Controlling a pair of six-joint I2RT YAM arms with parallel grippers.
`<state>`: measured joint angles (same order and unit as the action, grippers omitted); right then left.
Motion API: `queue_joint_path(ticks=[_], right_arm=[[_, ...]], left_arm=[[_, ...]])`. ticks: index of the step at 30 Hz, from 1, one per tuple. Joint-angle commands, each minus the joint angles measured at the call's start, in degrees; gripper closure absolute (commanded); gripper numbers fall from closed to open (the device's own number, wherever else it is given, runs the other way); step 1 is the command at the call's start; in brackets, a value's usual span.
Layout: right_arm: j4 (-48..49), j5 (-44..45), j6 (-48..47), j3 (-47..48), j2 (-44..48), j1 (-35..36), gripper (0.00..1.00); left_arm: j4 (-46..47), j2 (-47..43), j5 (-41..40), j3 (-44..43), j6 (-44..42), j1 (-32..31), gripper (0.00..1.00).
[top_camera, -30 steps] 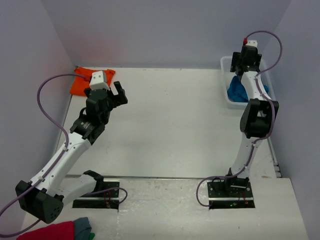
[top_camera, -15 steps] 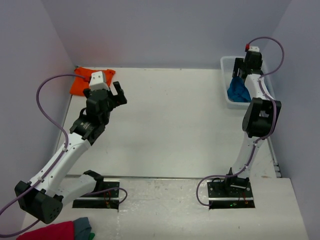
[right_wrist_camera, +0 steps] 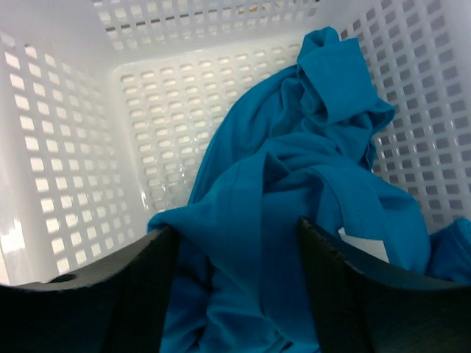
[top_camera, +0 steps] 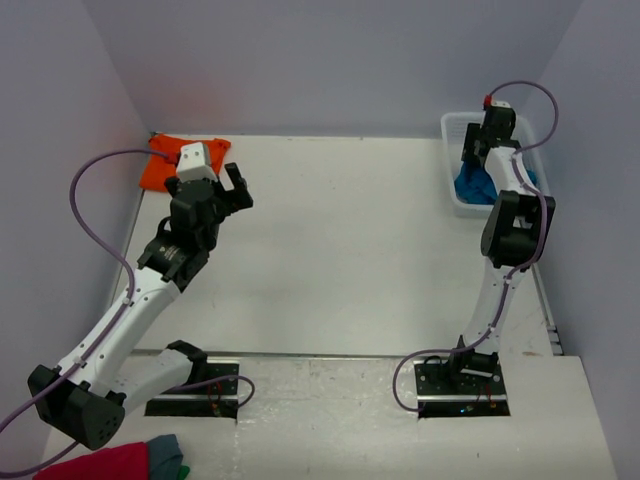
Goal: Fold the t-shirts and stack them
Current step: Grab crumpled tshirt from bin with the right arm, then move the tshirt to the center of the board
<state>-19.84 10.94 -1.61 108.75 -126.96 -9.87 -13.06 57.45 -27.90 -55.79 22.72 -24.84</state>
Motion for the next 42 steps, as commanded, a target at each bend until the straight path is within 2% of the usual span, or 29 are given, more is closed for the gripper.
queue_joint_path(ticks=[1, 2, 3, 4, 5, 8, 11, 15, 19, 22, 23, 24, 26, 27, 28, 30, 32, 33, 37, 39, 40, 42], right_arm=[[-1.8, 1.5, -1.6, 5.8, -3.2, 0.0, 0.37], [-1.8, 2.5, -2.1, 6.4, -4.3, 0.0, 0.45], [-1.7, 3.0, -2.6, 7.1, -4.7, 0.0, 0.6], [-1.5, 3.5, -2.8, 8.2, -5.1, 0.0, 0.88], [-1.7, 4.0, -2.8, 8.8, -5.4, 0.0, 0.99], [-1.9, 4.2, -2.0, 11.0, -5.7, 0.0, 1.0], [0.7, 3.2, 0.6, 10.1, -2.0, 0.8, 1.0], [7.5, 3.7, 0.6, 6.2, 7.4, 4.6, 1.0], [13.3, 8.3, -3.5, 8.8, 17.2, 10.1, 1.0], [13.3, 8.3, -6.9, 15.5, 21.6, 13.7, 1.0], [12.6, 8.0, -7.9, 18.0, 22.1, 14.4, 1.0], [9.8, 7.4, -9.5, 24.7, 22.4, 15.1, 1.0], [7.9, 5.9, -12.4, 30.8, 23.2, 17.9, 1.0], [5.1, 4.4, -13.2, 35.7, 23.9, 19.0, 1.0], [4.5, 3.0, -14.2, 36.7, 25.0, 21.8, 1.0], [6.2, -0.1, -16.7, 31.7, 32.0, 25.0, 1.0], [7.1, -1.9, -14.2, 25.9, 37.1, 28.1, 1.0], [5.0, -3.7, -12.4, 25.4, 40.5, 28.7, 1.0], [-6.1, -11.7, -6.1, 25.6, 44.5, 31.7, 1.0], [-12.3, -20.8, -1.3, 23.4, 47.1, 32.0, 1.0], [-13.3, -22.3, 0.0, 21.4, 48.5, 32.5, 1.0], [-12.3, -24.3, 4.1, 10.5, 52.1, 33.0, 1.0]], left_arm=[[0.6, -0.5, -0.8, -1.6, -1.8, -0.3, 0.0], [0.7, -0.5, -0.8, -1.6, -1.9, -0.3, 0.0], [0.7, -0.3, -0.8, -1.3, -1.9, -0.3, 0.0], [0.7, -0.1, -0.8, -1.3, -2.1, -0.3, 0.0], [0.5, 0.0, -1.2, -1.2, -2.2, -0.3, 0.0], [-0.3, 0.6, -1.7, -1.1, -1.7, -0.3, 0.0], [-0.2, 0.8, -0.8, -1.0, -1.2, -0.3, 0.0], [-3.0, 1.6, -3.8, -1.9, 1.4, -0.3, 0.0], [-7.5, 4.5, -6.3, -3.9, 4.2, -0.3, 0.0], [-13.0, 7.8, -3.1, -7.2, 4.0, -0.3, 0.0], [-13.9, 8.5, 0.8, -8.4, 3.3, -0.3, 0.0], [-15.3, 9.3, 3.1, -8.6, 2.7, -0.3, 0.0], [-15.2, 8.6, 8.5, -7.6, 0.7, -0.3, 0.0], [-15.0, 7.9, 8.8, -7.0, 0.8, -0.3, 0.0], [-14.8, 7.1, 8.8, -6.5, 1.4, -0.3, 0.0], [-13.2, 3.7, 8.1, -4.4, 1.7, -0.3, 0.0], [-13.0, 1.9, 8.6, -4.1, 0.9, -0.3, 0.0], [-13.9, 1.6, 8.4, -4.6, 0.8, -0.3, 0.0], [-16.0, -0.1, 7.3, -6.0, 1.8, -0.3, 0.0], [-15.2, -2.7, 6.9, -4.9, 2.2, -0.3, 0.0], [-15.1, -3.3, 7.0, -4.6, 2.2, -0.3, 0.0], [-15.0, -4.7, 7.0, -4.2, 2.3, -0.3, 0.0]])
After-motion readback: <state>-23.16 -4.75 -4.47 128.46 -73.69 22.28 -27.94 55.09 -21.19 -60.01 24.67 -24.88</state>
